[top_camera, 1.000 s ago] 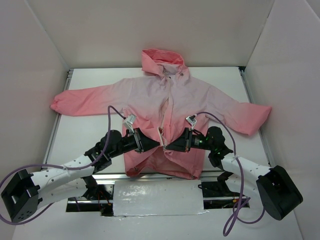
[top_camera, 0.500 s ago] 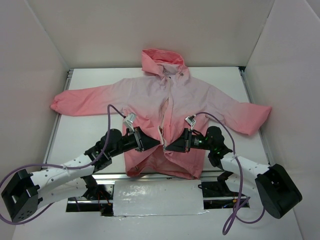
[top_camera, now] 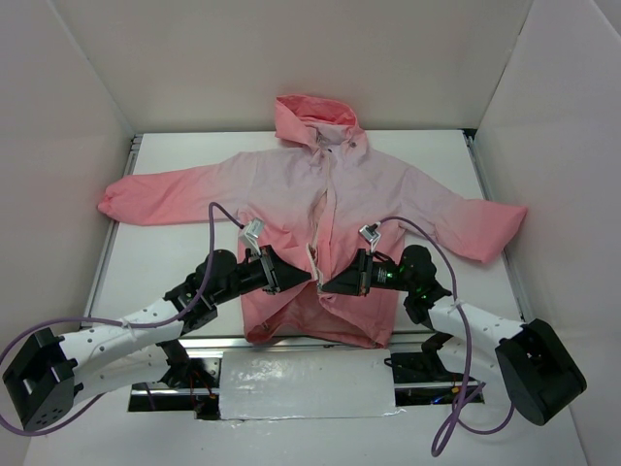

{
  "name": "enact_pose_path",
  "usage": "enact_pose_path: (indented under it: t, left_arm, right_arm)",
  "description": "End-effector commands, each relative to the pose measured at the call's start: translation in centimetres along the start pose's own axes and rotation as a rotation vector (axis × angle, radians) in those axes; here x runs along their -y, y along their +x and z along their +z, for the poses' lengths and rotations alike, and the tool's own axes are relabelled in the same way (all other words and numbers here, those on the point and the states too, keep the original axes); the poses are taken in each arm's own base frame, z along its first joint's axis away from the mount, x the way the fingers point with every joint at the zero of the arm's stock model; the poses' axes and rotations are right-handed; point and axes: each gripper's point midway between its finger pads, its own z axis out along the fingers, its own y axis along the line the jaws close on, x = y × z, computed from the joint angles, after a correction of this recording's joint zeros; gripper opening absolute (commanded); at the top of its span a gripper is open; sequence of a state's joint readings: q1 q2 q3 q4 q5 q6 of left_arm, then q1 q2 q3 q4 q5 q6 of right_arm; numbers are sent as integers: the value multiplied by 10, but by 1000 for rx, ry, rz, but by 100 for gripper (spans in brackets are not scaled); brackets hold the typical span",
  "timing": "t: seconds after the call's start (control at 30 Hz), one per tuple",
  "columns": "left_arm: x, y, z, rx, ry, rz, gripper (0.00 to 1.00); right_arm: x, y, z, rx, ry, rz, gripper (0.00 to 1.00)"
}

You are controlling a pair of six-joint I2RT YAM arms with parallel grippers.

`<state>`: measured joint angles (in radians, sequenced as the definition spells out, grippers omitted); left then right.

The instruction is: Zip up the jacket

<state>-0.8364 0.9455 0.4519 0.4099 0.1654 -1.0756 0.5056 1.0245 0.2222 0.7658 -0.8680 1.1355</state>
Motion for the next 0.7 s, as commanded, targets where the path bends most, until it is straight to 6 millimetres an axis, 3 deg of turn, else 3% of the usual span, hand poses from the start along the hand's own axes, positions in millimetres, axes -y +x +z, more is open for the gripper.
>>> enact_pose_path:
  t: [0.0, 0.67]
  left_arm:
    - [21, -14, -1, 45, 74, 33, 0]
    - [14, -6, 0, 15, 62, 31, 0]
  right_arm:
    - [-26, -13, 0, 19, -78, -111, 0]
    - [-30, -18, 0, 27, -96, -112, 0]
